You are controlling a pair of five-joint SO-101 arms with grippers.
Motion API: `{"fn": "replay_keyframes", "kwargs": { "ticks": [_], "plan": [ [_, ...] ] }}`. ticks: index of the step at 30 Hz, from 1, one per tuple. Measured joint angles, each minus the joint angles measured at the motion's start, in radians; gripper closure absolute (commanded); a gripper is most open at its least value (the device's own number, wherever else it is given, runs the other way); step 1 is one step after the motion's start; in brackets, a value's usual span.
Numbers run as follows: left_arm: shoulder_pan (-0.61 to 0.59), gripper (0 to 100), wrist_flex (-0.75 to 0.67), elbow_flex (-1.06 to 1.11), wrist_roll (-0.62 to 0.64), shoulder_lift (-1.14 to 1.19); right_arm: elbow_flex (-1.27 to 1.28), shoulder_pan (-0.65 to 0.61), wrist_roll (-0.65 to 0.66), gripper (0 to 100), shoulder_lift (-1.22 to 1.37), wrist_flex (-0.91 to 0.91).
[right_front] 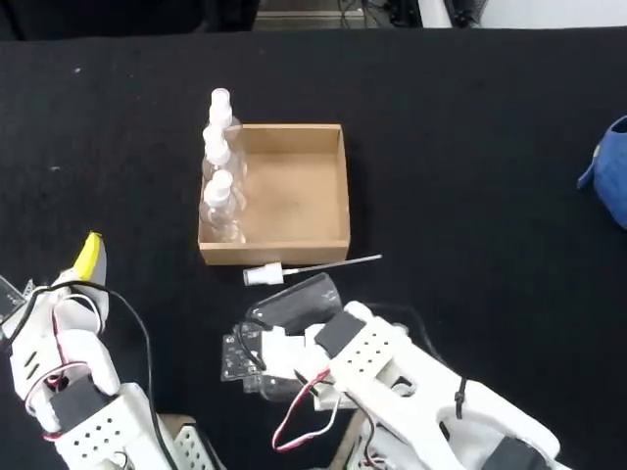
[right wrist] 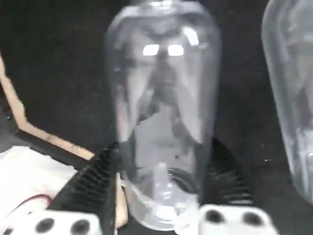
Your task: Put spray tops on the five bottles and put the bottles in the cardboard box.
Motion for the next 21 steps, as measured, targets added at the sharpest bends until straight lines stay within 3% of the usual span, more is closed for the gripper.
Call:
{"fn": "replay_keyframes", "kwargs": {
  "ticks": [10,14,21],
  "plan": [
    [0.000,76,-0.025,0.000,0.000,0.000,-0.350,0.051,-0.020,98.6,0.000,0.216],
    [0.000,76,-0.025,0.000,0.000,0.000,-0.514,0.058,-0.178,98.6,0.000,0.221],
    [-0.008,76,-0.006,0.000,0.000,0.000,-0.534,-0.032,-0.463,98.6,0.000,-0.003]
  ]
}}
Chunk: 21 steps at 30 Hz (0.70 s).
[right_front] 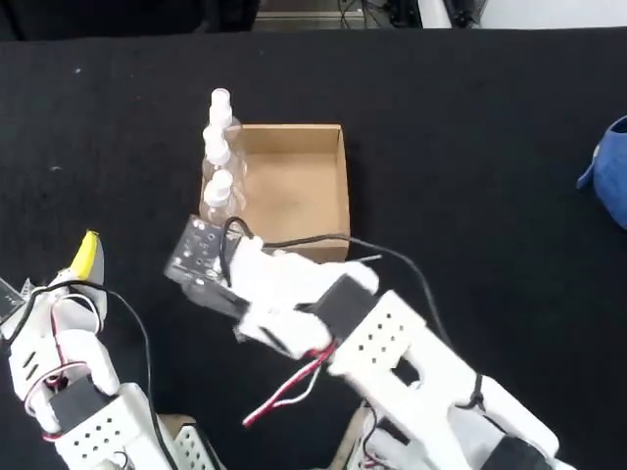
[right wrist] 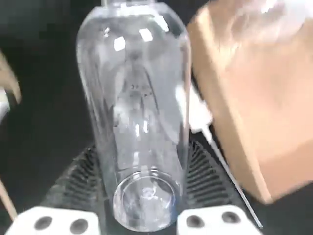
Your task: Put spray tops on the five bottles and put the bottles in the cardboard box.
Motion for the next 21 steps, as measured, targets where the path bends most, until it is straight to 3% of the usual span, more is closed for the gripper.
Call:
{"fn": "replay_keyframes", "kwargs": {
  "ticks": [5,12,19,21],
  "plan": [
    [-0.002,76,0.034,-0.009,0.000,0.000,0.041,-0.063,-0.215,98.6,0.054,-0.229],
    [-0.002,76,0.034,-0.011,0.000,0.000,0.032,-0.121,-0.440,97.6,0.325,-0.422],
    [-0.002,76,0.034,-0.011,0.000,0.000,-0.023,-0.210,-0.506,67.5,0.445,-0.445],
    [-0.002,76,0.034,-0.011,0.000,0.000,-0.025,-0.216,-0.509,62.9,0.446,-0.445]
  ]
}}
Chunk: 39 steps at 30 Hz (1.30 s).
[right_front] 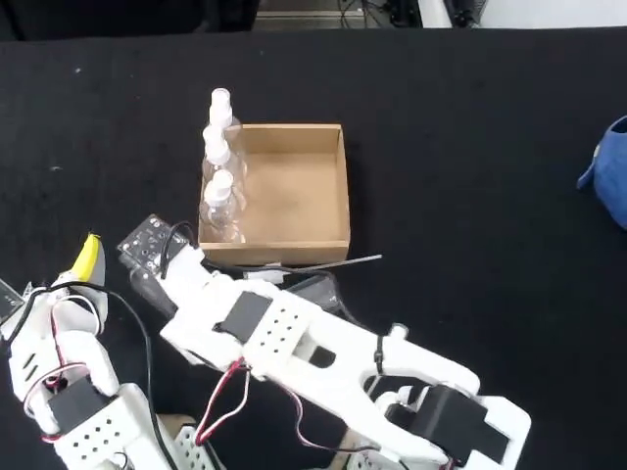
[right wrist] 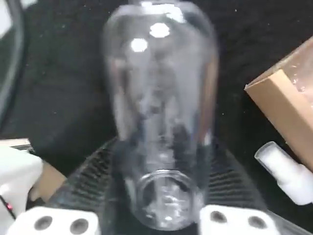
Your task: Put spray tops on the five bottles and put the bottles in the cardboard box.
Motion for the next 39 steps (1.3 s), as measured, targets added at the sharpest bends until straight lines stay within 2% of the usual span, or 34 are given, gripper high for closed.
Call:
{"fn": "replay_keyframes", "kwargs": {
  "ticks": [6,12,18,21,26,31,34,39],
  "plan": [
    [0.000,76,0.000,0.000,0.000,0.000,-0.002,0.000,0.000,62.7,-0.032,0.020],
    [0.002,76,0.000,0.000,0.000,0.000,-0.002,0.000,0.002,62.8,-0.239,0.140],
    [0.002,76,0.006,0.000,0.000,0.000,-0.002,0.025,0.189,63.5,-0.468,0.334],
    [0.052,76,0.011,-0.002,-0.025,0.000,-0.002,0.161,0.255,69.7,-0.548,0.420],
    [0.176,76,0.044,-0.054,-0.126,0.034,-0.002,0.505,0.330,78.5,-0.628,0.499],
    [0.276,76,0.060,-0.149,-0.215,0.199,0.095,0.793,0.388,81.5,-0.677,0.456],
    [0.316,76,0.060,-0.216,-0.244,0.388,0.245,0.870,0.379,81.5,-0.684,0.321],
    [0.376,76,0.058,-0.365,-0.261,0.700,0.454,0.893,0.342,81.5,-0.686,0.092]
  ]
}}
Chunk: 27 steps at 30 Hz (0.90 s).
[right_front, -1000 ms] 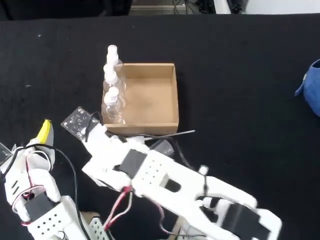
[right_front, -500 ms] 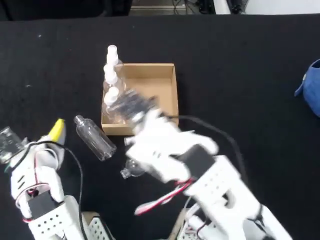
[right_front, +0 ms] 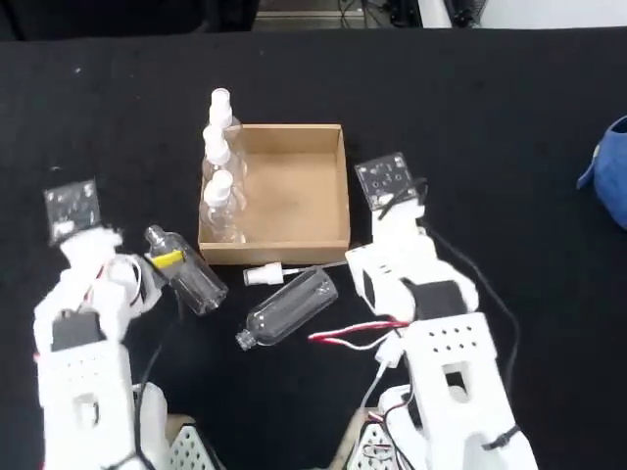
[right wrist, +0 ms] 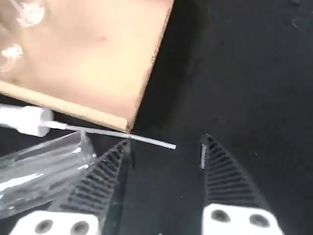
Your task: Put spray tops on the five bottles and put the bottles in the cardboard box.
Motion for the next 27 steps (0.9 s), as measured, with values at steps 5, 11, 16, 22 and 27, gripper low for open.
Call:
{"fn": "replay_keyframes", "kwargs": {
  "ticks": [5,11,16,22,27],
  "plan": [
    [0.015,76,0.000,-0.149,0.041,0.239,0.052,0.000,-0.002,81.5,-0.002,-0.078],
    [0.017,76,0.000,-0.204,0.051,0.443,0.052,0.000,-0.002,81.5,-0.002,-0.089],
    [0.020,76,-0.049,-0.218,0.057,0.517,0.052,0.000,-0.002,81.5,-0.002,-0.091],
    [0.018,76,-0.068,-0.218,0.055,0.523,0.072,0.000,-0.002,81.5,-0.002,-0.097],
    [-0.078,76,-0.025,-0.235,-0.015,0.522,0.074,0.000,-0.002,81.5,-0.002,-0.097]
  ]
}}
